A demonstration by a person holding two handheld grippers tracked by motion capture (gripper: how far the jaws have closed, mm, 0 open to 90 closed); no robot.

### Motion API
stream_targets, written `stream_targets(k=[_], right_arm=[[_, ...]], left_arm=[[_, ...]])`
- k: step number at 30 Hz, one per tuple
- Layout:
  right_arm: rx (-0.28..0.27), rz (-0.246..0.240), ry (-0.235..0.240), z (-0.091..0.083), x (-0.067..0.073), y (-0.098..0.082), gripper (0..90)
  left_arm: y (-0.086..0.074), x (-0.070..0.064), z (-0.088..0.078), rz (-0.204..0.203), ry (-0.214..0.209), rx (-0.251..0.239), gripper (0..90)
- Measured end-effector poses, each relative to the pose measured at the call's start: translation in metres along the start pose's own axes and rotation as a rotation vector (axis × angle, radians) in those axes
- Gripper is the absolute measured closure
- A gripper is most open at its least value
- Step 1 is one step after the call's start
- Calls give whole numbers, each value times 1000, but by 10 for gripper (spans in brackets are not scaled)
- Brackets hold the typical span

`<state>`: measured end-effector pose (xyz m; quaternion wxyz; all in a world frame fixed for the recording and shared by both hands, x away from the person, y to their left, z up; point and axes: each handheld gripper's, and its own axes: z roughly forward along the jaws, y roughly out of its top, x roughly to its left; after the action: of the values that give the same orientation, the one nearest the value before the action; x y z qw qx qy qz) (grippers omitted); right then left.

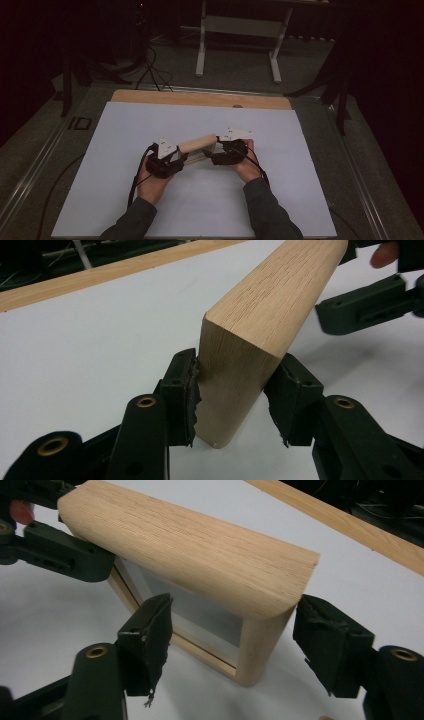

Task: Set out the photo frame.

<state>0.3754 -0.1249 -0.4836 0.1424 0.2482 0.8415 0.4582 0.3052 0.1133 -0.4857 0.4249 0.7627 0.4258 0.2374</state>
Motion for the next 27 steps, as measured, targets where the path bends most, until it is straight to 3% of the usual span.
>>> stream_targets(k=[11, 18, 27], right_arm=[[-12, -48, 68, 14, -5, 7, 204], [-2, -36, 63, 14, -6, 8, 259], [5, -38, 47, 11, -7, 8, 311]], left_arm=[[1, 3, 1, 12, -9, 8, 570], [2, 4, 1, 18, -15, 17, 573], [5, 10, 6, -9, -29, 25, 564]])
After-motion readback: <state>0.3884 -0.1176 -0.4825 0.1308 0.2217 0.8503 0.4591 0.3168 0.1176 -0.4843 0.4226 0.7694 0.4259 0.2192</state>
